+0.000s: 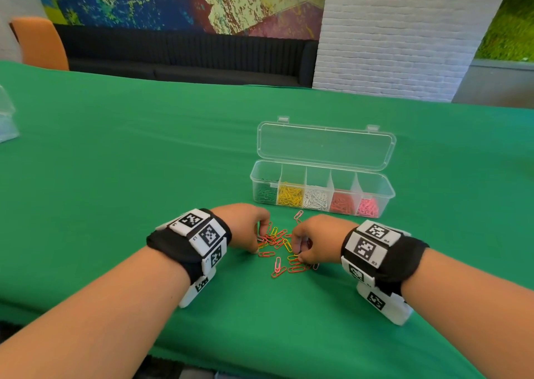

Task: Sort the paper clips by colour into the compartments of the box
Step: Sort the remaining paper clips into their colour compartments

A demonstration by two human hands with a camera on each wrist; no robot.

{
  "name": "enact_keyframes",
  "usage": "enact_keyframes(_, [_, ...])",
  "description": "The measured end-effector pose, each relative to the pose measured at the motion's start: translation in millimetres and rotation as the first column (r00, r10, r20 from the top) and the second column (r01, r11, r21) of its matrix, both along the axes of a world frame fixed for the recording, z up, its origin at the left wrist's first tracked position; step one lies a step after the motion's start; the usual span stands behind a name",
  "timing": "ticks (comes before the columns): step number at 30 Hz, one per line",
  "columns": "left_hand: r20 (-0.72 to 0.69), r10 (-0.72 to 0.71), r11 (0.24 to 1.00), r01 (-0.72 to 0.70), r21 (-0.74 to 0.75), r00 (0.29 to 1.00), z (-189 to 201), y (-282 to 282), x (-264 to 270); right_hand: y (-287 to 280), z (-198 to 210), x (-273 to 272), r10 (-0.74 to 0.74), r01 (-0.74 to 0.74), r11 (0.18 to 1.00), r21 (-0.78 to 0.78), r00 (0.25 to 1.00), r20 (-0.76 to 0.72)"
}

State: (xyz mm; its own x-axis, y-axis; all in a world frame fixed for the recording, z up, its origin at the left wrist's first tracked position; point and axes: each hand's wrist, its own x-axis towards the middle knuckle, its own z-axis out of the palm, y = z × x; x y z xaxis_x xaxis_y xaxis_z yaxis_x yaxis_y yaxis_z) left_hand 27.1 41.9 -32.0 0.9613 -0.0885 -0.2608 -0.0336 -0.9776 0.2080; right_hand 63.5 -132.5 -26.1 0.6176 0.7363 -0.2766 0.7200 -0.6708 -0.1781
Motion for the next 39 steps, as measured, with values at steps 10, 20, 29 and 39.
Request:
enact_keyframes(10, [0.029, 0.016, 0.998, -0.014, -0.055, 0.999, 1.6, 0.1, 1.8, 2.1, -0.9, -1.6, 0.013, -0.009, 0.999, -0.046, 0.997, 0.077])
enact_keyframes(20, [0.062, -0.052, 0.998, 0.054, -0.030, 0.997, 1.9, 2.4, -0.8, 1.3, 0.0, -5.2, -0.069, 0.070, 0.996, 0.051, 0.997, -0.019])
enact_keyframes(29, [-0.062, -0.070, 0.998, 0.070, -0.006, 0.996, -0.6, 0.7, 3.0, 5.5, -3.7, -5.0, 0.054, -0.056, 0.994, -0.093, 0.998, -0.032])
enact_keyframes(39, [-0.061, -0.092, 0.996, 0.090, -0.020, 0.994, -0.1, -0.3, 1.9, 6.6, -5.1, -7.6, 0.026, -0.030, 0.988, -0.149, 0.999, -0.028])
